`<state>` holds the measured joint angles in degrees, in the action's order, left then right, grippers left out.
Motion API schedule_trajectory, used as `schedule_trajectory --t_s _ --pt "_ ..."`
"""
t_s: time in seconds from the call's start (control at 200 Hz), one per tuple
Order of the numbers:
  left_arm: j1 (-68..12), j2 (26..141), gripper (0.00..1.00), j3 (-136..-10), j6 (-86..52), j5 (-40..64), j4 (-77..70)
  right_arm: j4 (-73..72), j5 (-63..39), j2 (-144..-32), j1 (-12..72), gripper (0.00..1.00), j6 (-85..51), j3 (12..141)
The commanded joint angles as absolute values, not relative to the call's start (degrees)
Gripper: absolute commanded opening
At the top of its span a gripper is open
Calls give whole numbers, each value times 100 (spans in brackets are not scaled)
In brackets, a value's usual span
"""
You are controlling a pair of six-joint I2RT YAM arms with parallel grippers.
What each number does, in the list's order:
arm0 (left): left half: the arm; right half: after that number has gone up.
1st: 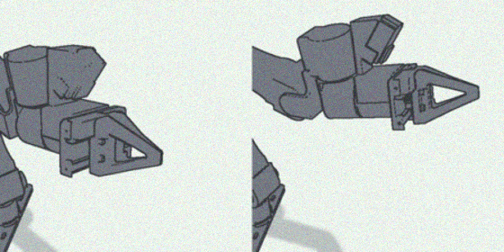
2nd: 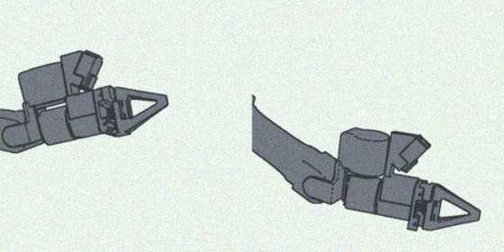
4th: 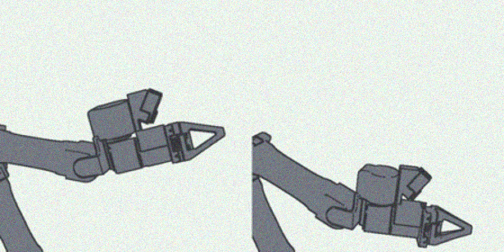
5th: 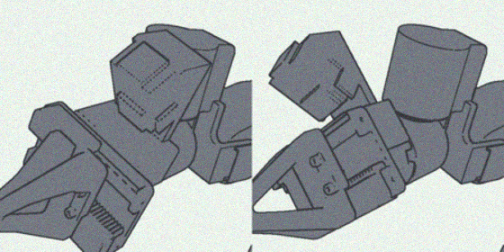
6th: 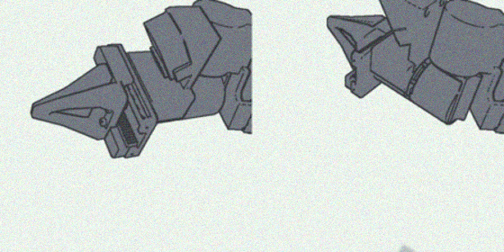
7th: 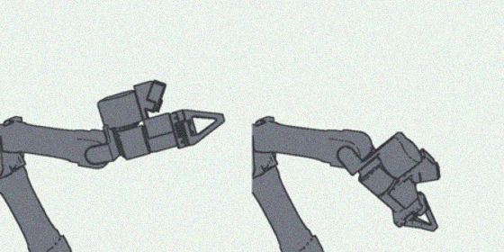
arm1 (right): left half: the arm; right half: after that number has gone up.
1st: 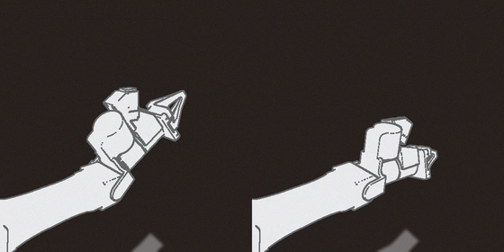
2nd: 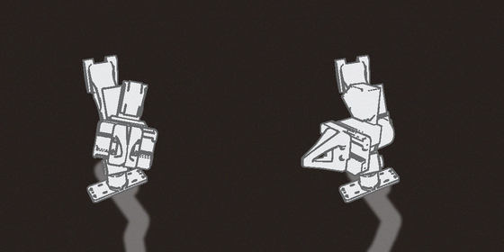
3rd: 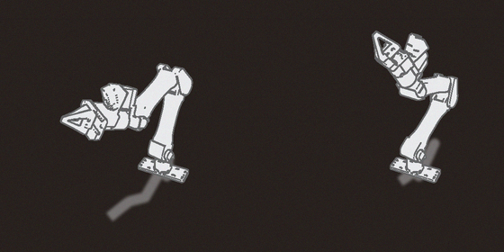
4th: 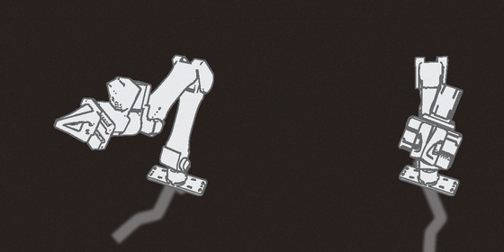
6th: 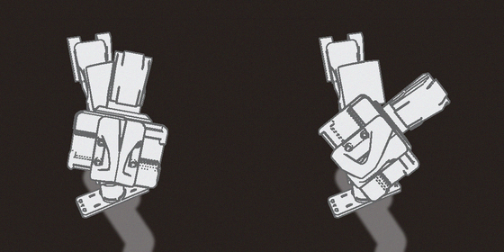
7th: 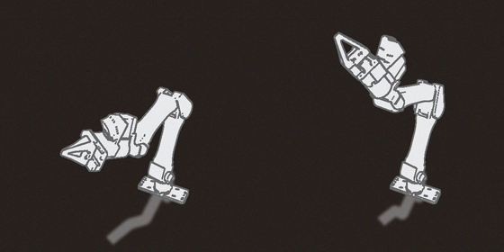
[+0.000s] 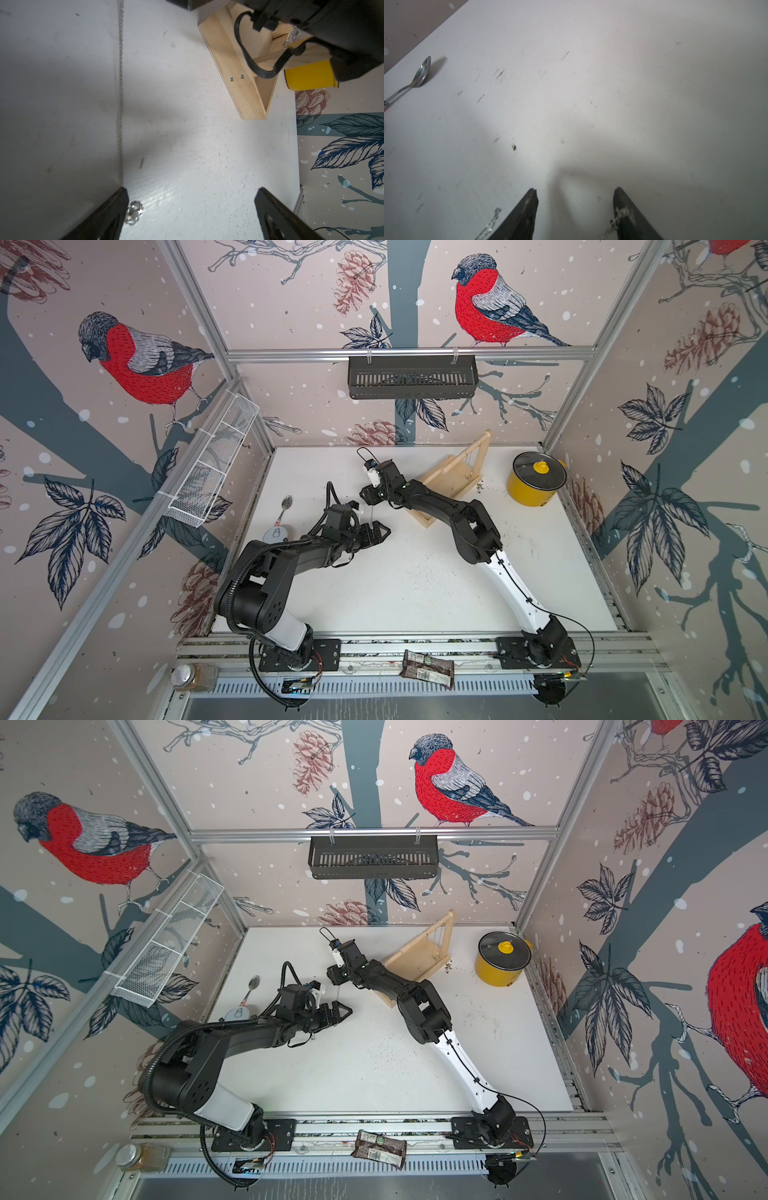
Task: Take the necklace off the jewelry display stand
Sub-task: Adjust the necklace at the center of the board.
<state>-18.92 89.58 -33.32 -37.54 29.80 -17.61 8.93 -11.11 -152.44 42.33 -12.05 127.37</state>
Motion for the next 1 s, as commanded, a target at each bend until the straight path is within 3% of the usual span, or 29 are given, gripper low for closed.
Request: schedule_trajectory --t_s 0.0,0.57,0.996 --pt "-1899 8939 96 -3294 -3792 2998 -1801 1240 -1096 -15172 4236 61 -1263 12718" --pt "-1899 8622 96 -3650 -3708 2992 -1519 1230 -1125 -15082 4263 61 -1273 12647" --pt "-2074 9131 96 -3544 -3846 3040 -1861 1224 -1160 -15058 4271 62 -1275 12647"
